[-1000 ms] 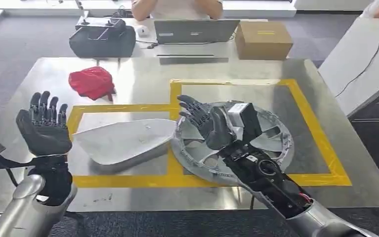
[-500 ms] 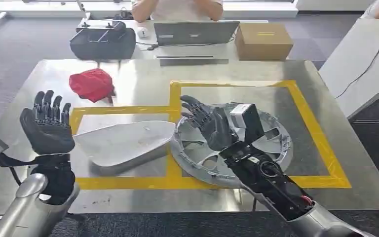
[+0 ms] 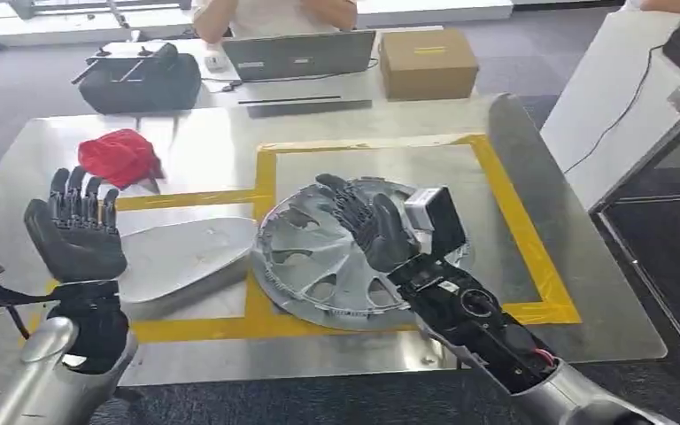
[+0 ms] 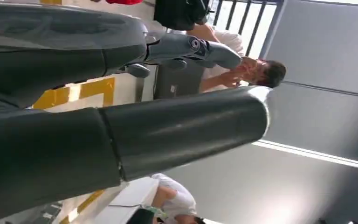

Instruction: Take the parts from the cabinet and place them on the table.

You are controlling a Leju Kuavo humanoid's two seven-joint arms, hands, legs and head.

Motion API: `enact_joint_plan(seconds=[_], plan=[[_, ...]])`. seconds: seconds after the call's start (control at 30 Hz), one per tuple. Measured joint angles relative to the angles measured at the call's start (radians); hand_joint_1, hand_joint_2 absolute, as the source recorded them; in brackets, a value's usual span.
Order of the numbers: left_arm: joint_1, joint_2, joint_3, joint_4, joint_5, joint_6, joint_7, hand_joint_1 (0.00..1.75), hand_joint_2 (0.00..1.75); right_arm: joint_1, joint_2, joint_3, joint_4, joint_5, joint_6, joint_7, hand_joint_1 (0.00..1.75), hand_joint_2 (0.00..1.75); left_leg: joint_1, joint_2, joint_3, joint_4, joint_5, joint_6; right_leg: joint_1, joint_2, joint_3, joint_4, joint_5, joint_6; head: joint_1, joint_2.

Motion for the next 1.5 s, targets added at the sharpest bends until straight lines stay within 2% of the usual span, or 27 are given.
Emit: enact_joint_plan(seconds=[0.07,0.1,0.17,0.2,0.27,0.33,0.37,0.43,0.5,0.57,0.6,0.67,0.7,0.73,0.83,0.9,0.93,1.0,1.07,1.13,1.2,1.23,1.27,1.37,1.4,1.43,1.5], plan=[[0.003,0.0,0.0,0.0,0.0,0.0,0.0,0.0,0.0,0.001,0.0,0.0,0.0,0.0,0.0,0.002,0.0,0.0,-0.003,0.0,-0.017,0.05,-0.005,0.008,0.008,0.001,-0.012,0.0,0.009,-0.004,-0.007,0.0],[0.003,0.0,0.0,0.0,0.0,0.001,0.0,0.0,0.0,0.001,0.0,0.0,0.0,0.0,0.0,0.002,0.0,0.0,-0.006,-0.001,0.012,0.001,0.023,0.015,0.011,0.003,-0.016,0.0,0.013,-0.006,-0.011,0.0],[0.001,0.0,0.0,0.0,0.0,0.002,0.0,0.0,0.0,0.0,0.0,0.0,0.0,0.0,0.0,0.002,0.0,0.0,-0.017,-0.003,0.118,-0.177,0.093,0.038,0.017,0.006,-0.02,0.0,0.02,-0.004,-0.021,0.0],[-0.003,0.0,0.0,-0.003,0.0,0.002,0.0,0.0,0.0,-0.001,0.0,0.0,0.0,0.0,0.0,0.002,0.0,0.0,-0.025,-0.006,0.17,-0.263,0.103,0.054,0.016,0.006,-0.02,0.0,0.024,-0.001,-0.022,0.0],[-0.007,0.0,0.0,-0.006,0.0,0.002,0.0,0.0,0.0,-0.001,0.0,0.0,0.0,0.004,0.0,0.002,0.0,0.0,-0.034,0.0,0.167,-0.277,0.109,0.05,0.021,0.005,-0.027,-0.001,0.032,0.01,-0.018,0.0],[-0.006,0.0,0.0,-0.007,0.0,0.002,0.0,0.0,0.0,-0.001,0.0,0.0,0.0,0.01,0.001,0.003,0.0,0.0,-0.038,-0.001,0.164,-0.276,0.116,0.058,0.016,0.004,-0.025,-0.008,0.042,0.023,-0.016,0.0],[-0.006,0.0,0.0,-0.007,0.0,0.002,0.0,0.0,0.0,-0.001,0.0,0.0,0.0,0.011,0.001,0.003,0.0,0.0,-0.028,0.001,0.163,-0.291,0.13,0.064,0.022,0.006,-0.029,-0.008,0.044,0.029,-0.017,0.0],[-0.007,-0.002,0.0,-0.008,0.0,0.002,0.0,0.0,0.0,-0.001,0.0,-0.002,0.0,0.014,0.002,0.003,0.0,0.0,-0.026,0.005,0.158,-0.296,0.143,0.074,0.018,-0.001,-0.057,0.07,-0.034,0.035,-0.004,0.0],[-0.004,-0.003,0.0,-0.007,0.0,0.002,0.0,0.0,0.0,0.001,0.0,-0.002,0.0,0.014,0.002,0.003,0.0,0.0,-0.028,0.006,0.147,-0.295,0.15,0.079,0.017,-0.001,-0.117,0.242,-0.126,0.041,0.011,0.0],[-0.001,-0.003,0.0,-0.007,0.0,0.001,0.0,0.0,0.0,0.001,0.0,-0.002,0.0,0.014,0.003,0.004,0.0,0.0,-0.03,0.007,0.136,-0.293,0.157,0.078,0.017,-0.002,-0.133,0.321,-0.153,0.045,0.017,0.0],[0.0,-0.003,0.0,-0.007,0.0,0.001,0.0,0.0,0.0,0.001,0.0,-0.002,0.0,0.014,0.003,0.004,0.0,0.0,-0.03,0.006,0.131,-0.291,0.16,0.077,0.017,-0.003,-0.104,0.283,-0.132,0.044,0.021,0.0],[0.0,-0.003,0.0,-0.007,0.001,0.001,0.0,0.0,0.0,-0.001,0.0,-0.002,0.0,0.014,0.004,0.004,0.0,0.0,-0.032,0.006,0.128,-0.285,0.161,0.075,0.018,-0.004,0.01,0.101,-0.055,0.035,0.032,0.0],[-0.001,-0.003,0.0,-0.007,0.001,0.001,0.0,0.0,0.0,-0.004,0.0,-0.002,0.0,0.014,0.005,0.004,0.0,0.0,-0.032,0.006,0.128,-0.283,0.161,0.074,0.019,-0.006,0.056,0.014,-0.038,0.028,0.037,0.0],[-0.002,-0.003,0.0,-0.008,0.001,0.001,0.0,0.0,0.0,-0.005,0.0,-0.002,0.0,0.014,0.005,0.005,0.0,0.0,-0.037,0.006,0.121,-0.281,0.164,0.067,0.023,-0.01,0.069,-0.006,-0.052,0.02,0.035,0.0],[0.0,-0.003,0.0,-0.008,0.002,0.0,-0.003,0.0,0.0,-0.006,-0.001,-0.002,0.0,0.014,0.005,0.003,0.0,0.0,-0.033,0.008,0.113,-0.28,0.174,0.052,0.03,-0.005,0.058,-0.009,-0.039,0.01,0.034,0.0],[-0.001,-0.001,0.0,-0.008,0.003,0.0,-0.003,0.0,0.0,-0.009,0.0,-0.002,0.0,0.014,0.007,0.003,0.0,0.0,-0.034,0.002,0.105,-0.268,0.159,0.04,0.016,-0.009,0.058,-0.027,-0.021,-0.004,0.03,0.0],[-0.003,0.0,0.0,-0.008,0.003,0.0,-0.003,0.0,0.0,-0.01,0.0,-0.001,0.0,0.014,0.007,0.003,0.0,0.0,-0.034,-0.002,0.087,-0.229,0.122,0.034,0.014,-0.009,0.053,-0.03,-0.015,-0.01,0.023,0.0],[-0.002,0.0,0.0,-0.007,0.003,0.0,-0.003,0.0,0.0,-0.011,0.0,-0.001,0.0,0.014,0.008,0.003,0.0,0.0,-0.027,-0.003,0.016,-0.06,0.027,0.024,0.011,-0.011,0.038,-0.03,-0.006,-0.013,0.01,0.0],[0.003,0.002,0.0,-0.007,0.003,0.0,-0.003,0.0,0.0,-0.01,0.0,-0.001,0.001,0.014,0.008,0.003,0.0,0.0,-0.019,-0.003,-0.028,0.052,-0.01,0.015,0.008,-0.01,0.023,-0.029,0.004,-0.009,0.003,0.0],[0.003,0.002,0.0,-0.007,0.003,0.0,-0.003,0.0,0.0,-0.01,0.0,0.0,0.002,0.014,0.008,0.003,0.0,0.0,-0.012,-0.003,0.026,-0.032,0.038,0.009,0.002,-0.009,0.012,-0.028,0.012,0.0,-0.004,0.0],[0.0,0.003,0.0,-0.007,0.003,0.0,-0.003,0.0,0.0,-0.011,0.0,0.0,0.002,0.014,0.008,0.003,0.0,0.0,-0.004,-0.003,0.136,-0.219,0.11,0.004,-0.004,-0.007,0.008,-0.024,0.018,0.01,-0.013,0.0],[-0.004,0.003,0.0,-0.007,0.003,0.0,-0.003,0.0,0.0,-0.012,0.0,-0.001,0.001,0.014,0.008,0.003,0.0,0.0,0.0,-0.007,0.169,-0.283,0.11,0.0,0.003,-0.005,0.001,-0.018,0.019,0.019,-0.026,0.0],[-0.004,0.001,0.0,-0.008,0.003,0.0,-0.003,0.0,0.0,-0.013,0.0,-0.001,0.001,0.014,0.008,0.003,0.0,0.0,-0.006,-0.016,0.161,-0.28,0.119,0.014,0.003,-0.003,-0.004,-0.016,0.023,0.026,-0.027,0.0],[0.001,0.001,0.0,-0.008,0.003,0.0,-0.003,0.0,0.0,-0.012,-0.001,0.0,0.002,0.014,0.009,0.003,0.0,0.0,-0.011,-0.015,0.152,-0.274,0.127,0.035,0.0,-0.002,-0.005,-0.025,0.037,0.046,-0.008,0.0],[-0.001,0.0,0.0,-0.008,0.003,0.0,-0.003,0.0,0.0,-0.011,-0.001,-0.001,0.002,0.014,0.009,0.003,0.0,0.0,-0.007,-0.012,0.149,-0.279,0.135,0.047,-0.004,-0.004,-0.01,-0.017,0.024,0.05,-0.006,0.0],[-0.002,-0.002,0.0,-0.008,0.003,0.0,-0.003,0.0,0.0,-0.012,-0.001,-0.001,0.002,0.014,0.009,0.003,0.0,0.0,-0.009,-0.011,0.144,-0.279,0.14,0.055,-0.003,-0.007,-0.024,0.022,-0.021,0.049,0.002,0.0],[-0.001,-0.002,0.0,-0.008,0.003,0.0,-0.003,0.0,0.0,-0.011,-0.001,-0.001,0.002,0.014,0.008,0.003,0.0,0.0,-0.014,-0.009,0.132,-0.279,0.148,0.067,0.001,-0.008,-0.082,0.194,-0.13,0.049,0.022,0.0]])
